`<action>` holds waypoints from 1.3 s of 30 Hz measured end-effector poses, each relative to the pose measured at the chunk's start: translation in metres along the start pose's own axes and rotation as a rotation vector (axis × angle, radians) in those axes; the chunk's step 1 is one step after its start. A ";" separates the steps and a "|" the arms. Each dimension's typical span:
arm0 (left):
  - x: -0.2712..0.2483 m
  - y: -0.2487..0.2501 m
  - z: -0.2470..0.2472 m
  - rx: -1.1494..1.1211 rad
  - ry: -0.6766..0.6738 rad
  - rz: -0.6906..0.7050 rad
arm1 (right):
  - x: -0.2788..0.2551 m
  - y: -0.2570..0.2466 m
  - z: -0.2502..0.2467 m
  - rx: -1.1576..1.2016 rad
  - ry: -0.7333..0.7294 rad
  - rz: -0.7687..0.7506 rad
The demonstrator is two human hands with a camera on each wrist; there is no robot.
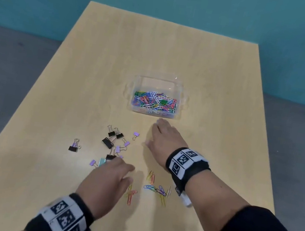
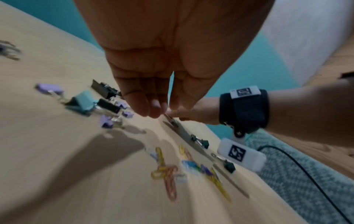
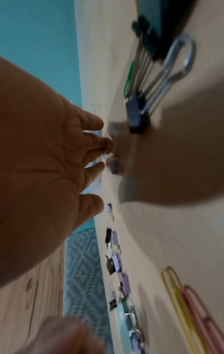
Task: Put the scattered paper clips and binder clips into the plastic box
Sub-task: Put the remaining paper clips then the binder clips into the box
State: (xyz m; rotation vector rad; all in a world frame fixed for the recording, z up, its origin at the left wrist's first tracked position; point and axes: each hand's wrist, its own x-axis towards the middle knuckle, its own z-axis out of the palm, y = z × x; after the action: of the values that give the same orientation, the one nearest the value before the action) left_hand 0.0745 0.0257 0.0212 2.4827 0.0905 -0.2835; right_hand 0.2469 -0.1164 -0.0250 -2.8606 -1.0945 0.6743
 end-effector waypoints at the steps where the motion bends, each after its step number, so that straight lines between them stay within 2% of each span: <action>1: -0.008 -0.001 0.003 0.017 -0.011 -0.001 | -0.001 -0.007 -0.001 -0.034 0.002 -0.001; 4: -0.025 -0.007 0.010 0.053 -0.014 -0.007 | -0.016 -0.031 -0.002 -0.100 -0.021 -0.064; 8: -0.037 -0.009 0.022 0.087 -0.010 0.011 | -0.070 -0.043 0.020 -0.088 -0.016 -0.176; 12: -0.041 -0.003 0.037 0.101 -0.015 0.006 | -0.137 -0.041 0.053 0.014 -0.020 -0.148; 15: -0.042 0.000 0.046 0.111 -0.026 0.033 | -0.172 -0.048 0.065 0.079 0.008 -0.181; 17: -0.042 -0.003 0.049 0.073 0.002 0.017 | -0.187 -0.044 0.065 0.203 0.109 -0.102; 19: -0.042 -0.008 0.047 0.000 0.037 -0.079 | -0.198 -0.034 0.062 0.375 0.176 0.092; 21: -0.042 -0.013 0.045 -0.045 0.030 -0.183 | -0.205 -0.027 0.063 0.484 0.197 0.253; 24: -0.036 -0.011 0.047 -0.056 -0.016 -0.197 | -0.203 -0.034 0.068 0.593 0.142 0.347; 28: -0.019 0.005 0.057 0.028 -0.054 -0.132 | -0.180 -0.055 0.070 0.510 0.120 0.281; 32: -0.018 0.006 0.063 -0.015 -0.064 -0.061 | -0.169 -0.062 0.065 0.481 0.136 0.189; 34: -0.025 -0.001 0.062 -0.051 -0.015 -0.073 | -0.179 -0.056 0.067 0.479 0.144 0.215; 37: -0.037 -0.009 0.059 -0.068 0.061 -0.132 | -0.193 -0.052 0.077 0.333 0.090 0.199; 39: -0.037 -0.008 0.060 -0.059 0.060 -0.159 | -0.185 -0.052 0.078 0.309 0.133 0.189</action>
State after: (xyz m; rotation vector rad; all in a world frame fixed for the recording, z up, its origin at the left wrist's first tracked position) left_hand 0.0265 -0.0037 -0.0216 2.4291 0.3179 -0.2684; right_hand 0.0599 -0.2063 -0.0149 -2.7124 -0.6440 0.5894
